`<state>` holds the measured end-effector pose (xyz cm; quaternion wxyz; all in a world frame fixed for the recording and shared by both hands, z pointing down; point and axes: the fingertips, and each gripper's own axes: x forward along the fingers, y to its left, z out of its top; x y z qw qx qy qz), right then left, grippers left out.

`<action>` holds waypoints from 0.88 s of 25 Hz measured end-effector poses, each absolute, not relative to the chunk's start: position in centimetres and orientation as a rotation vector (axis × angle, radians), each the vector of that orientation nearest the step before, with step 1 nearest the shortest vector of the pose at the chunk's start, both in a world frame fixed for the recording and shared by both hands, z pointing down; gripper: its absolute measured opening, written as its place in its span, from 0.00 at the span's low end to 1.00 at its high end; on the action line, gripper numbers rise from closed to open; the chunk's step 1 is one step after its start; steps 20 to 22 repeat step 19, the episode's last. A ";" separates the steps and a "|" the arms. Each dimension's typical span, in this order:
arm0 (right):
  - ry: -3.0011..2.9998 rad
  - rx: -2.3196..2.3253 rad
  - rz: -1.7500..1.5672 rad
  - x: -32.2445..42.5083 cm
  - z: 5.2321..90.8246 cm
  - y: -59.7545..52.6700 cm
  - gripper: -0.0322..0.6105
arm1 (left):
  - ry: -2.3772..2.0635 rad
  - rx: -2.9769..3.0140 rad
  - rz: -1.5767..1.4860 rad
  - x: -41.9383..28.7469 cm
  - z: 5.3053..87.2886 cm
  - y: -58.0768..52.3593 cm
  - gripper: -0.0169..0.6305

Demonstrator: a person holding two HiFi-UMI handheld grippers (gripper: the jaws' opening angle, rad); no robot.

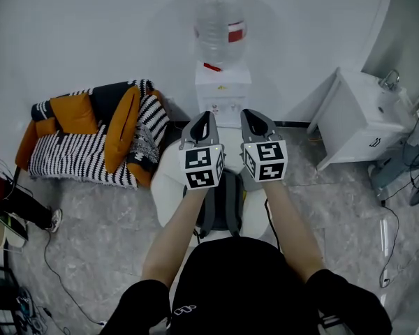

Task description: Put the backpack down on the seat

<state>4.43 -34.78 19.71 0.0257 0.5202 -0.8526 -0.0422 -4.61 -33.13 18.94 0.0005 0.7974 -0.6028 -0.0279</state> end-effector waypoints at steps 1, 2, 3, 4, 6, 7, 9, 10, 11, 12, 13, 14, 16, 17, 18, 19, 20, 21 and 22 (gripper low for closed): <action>-2.635 1.607 -0.123 4.4 19.8 -34.9 0.06 | -1.890 2.507 -0.078 -4.5 19.1 -33.2 0.02; -2.634 1.605 -0.118 4.5 19.9 -35.0 0.06 | -1.885 2.508 -0.070 -4.4 19.3 -33.2 0.02; -2.635 1.602 -0.113 4.5 20.0 -35.1 0.06 | -1.881 2.506 -0.066 -4.4 19.4 -33.3 0.02; -2.638 1.599 -0.108 4.5 20.0 -35.2 0.06 | -1.878 2.503 -0.063 -4.3 19.5 -33.4 0.02; -2.643 1.594 -0.100 4.6 20.0 -35.5 0.06 | -1.875 2.503 -0.047 -4.1 19.8 -33.6 0.02; -2.646 1.591 -0.098 4.7 20.0 -35.6 0.06 | -1.871 2.508 -0.034 -3.8 19.9 -33.7 0.02; -2.655 1.585 -0.091 5.0 19.9 -35.7 0.06 | -1.851 2.521 -0.015 -3.0 20.3 -33.9 0.02; -2.660 1.584 -0.088 5.2 19.9 -35.7 0.06 | -1.842 2.530 -0.008 -2.6 20.3 -33.9 0.02; -2.661 1.584 -0.085 5.4 20.0 -35.8 0.06 | -1.838 2.540 0.000 -2.3 20.4 -33.9 0.02; -2.662 1.582 -0.081 5.5 20.1 -35.8 0.06 | -1.835 2.550 0.009 -1.9 20.4 -34.0 0.02; -2.661 1.580 -0.077 5.6 20.2 -35.8 0.06 | -1.832 2.558 0.017 -1.6 20.5 -34.0 0.02; -2.661 1.579 -0.073 5.8 20.3 -35.8 0.06 | -1.829 2.561 0.022 -1.4 20.5 -34.0 0.02; -2.659 1.576 -0.067 6.1 20.5 -35.8 0.06 | -1.824 2.565 0.028 -0.9 20.5 -34.0 0.02; -2.657 1.575 -0.064 6.3 20.5 -35.9 0.06 | -1.822 2.569 0.032 -0.7 20.5 -34.1 0.02; -2.656 1.574 -0.061 6.5 20.5 -35.9 0.06 | -1.821 2.575 0.036 -0.5 20.4 -34.2 0.02; -2.653 1.573 -0.058 6.6 20.5 -36.0 0.06 | -1.820 2.583 0.041 -0.3 20.2 -34.3 0.02; -2.653 1.573 -0.058 6.6 20.5 -36.0 0.06 | -1.820 2.583 0.041 -0.3 20.2 -34.3 0.02; -2.653 1.573 -0.058 6.6 20.5 -36.0 0.06 | -1.820 2.583 0.041 -0.3 20.2 -34.3 0.02; -2.653 1.573 -0.058 6.6 20.5 -36.0 0.06 | -1.820 2.583 0.041 -0.3 20.2 -34.3 0.02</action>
